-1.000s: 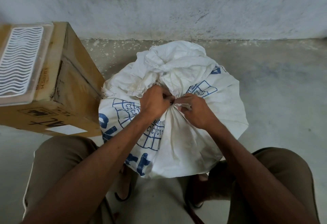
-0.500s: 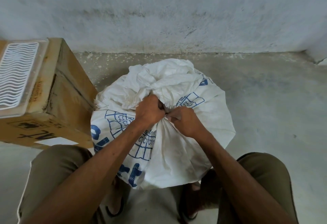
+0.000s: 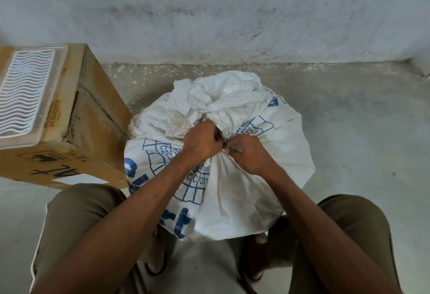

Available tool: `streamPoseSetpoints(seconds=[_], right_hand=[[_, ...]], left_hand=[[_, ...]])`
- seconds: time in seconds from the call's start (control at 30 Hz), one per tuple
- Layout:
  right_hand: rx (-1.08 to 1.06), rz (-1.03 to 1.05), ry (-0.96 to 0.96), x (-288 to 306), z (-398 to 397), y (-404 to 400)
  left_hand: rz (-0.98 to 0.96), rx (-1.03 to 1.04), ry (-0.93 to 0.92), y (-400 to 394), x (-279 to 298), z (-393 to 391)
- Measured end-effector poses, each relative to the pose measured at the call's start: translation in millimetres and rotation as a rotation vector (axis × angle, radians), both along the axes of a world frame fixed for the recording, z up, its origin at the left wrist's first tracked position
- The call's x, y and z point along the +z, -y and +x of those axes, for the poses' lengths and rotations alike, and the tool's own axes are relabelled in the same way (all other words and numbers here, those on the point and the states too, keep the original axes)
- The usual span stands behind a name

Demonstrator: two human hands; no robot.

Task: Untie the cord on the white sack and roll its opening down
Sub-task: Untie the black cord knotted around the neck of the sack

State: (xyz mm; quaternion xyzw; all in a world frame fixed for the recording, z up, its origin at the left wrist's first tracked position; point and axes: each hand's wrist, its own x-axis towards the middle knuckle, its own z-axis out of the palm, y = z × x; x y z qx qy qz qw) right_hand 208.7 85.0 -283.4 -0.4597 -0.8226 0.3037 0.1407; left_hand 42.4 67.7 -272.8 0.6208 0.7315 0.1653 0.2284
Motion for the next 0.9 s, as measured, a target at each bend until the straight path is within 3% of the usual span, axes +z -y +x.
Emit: streamPoseSetpoints(seconds=[0.17, 0.3, 0.5, 0.73, 0.9], right_hand=[[0.026, 0.0, 0.063, -3, 0, -1], [0.012, -0.001, 0.037, -2, 0, -2], [0.0, 0.057, 0.035, 2, 0, 0], [-0.053, 0.069, 0.056, 3, -6, 6], [-0.053, 0.118, 0.131, 1, -10, 10]], left_hand=[[0.021, -0.143, -0.143, 0, -1, 0], [0.027, -0.168, -0.142, -1, 1, -5], [0.239, -0.285, -0.299, 7, -6, -13], [0.018, -0.116, 0.129, 3, 1, -18], [0.239, -0.278, -0.311, 12, 0, -8]])
